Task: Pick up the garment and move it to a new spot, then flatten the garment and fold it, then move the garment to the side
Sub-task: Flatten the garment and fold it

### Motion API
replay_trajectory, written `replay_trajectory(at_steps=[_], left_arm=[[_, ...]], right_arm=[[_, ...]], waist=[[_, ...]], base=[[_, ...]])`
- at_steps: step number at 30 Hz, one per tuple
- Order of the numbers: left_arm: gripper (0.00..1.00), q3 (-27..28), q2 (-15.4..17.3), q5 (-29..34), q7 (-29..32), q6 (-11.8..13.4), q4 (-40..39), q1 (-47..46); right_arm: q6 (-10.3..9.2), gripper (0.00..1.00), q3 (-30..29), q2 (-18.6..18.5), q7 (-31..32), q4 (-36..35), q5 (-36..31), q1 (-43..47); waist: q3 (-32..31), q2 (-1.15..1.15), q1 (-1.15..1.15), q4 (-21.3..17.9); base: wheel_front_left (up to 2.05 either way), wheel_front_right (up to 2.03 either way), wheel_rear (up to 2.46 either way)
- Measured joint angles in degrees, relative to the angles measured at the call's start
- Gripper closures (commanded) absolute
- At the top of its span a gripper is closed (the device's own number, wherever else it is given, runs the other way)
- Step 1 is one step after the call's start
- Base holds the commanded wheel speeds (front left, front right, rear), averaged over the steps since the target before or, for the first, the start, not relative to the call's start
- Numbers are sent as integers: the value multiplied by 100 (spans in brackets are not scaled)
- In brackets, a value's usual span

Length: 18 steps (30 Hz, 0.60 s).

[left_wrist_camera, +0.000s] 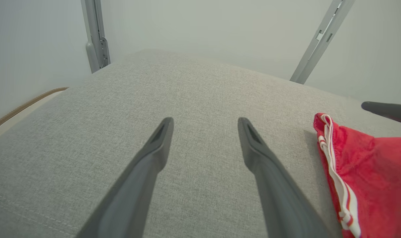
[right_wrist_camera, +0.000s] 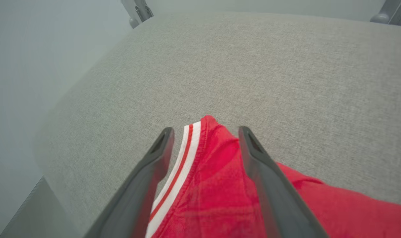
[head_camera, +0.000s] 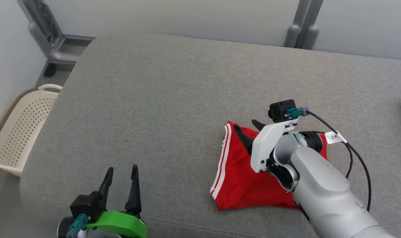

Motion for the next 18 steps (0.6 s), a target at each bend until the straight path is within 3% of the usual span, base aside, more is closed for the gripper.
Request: replay_trajectory(at_steps=[9, 18], left_arm=[[0, 145, -1, 154, 0, -56, -32, 81], [0, 265, 2, 259, 1, -116, -30, 170]], right_arm=[[0, 0, -1432, 2, 824, -486, -847, 612], [0, 0, -2814, -4, 2199, -2313, -1578, 1869]], waist=[[-194, 0, 0, -451], [-305, 0, 0, -791]], base=[[0, 0, 0], [0, 0, 0]])
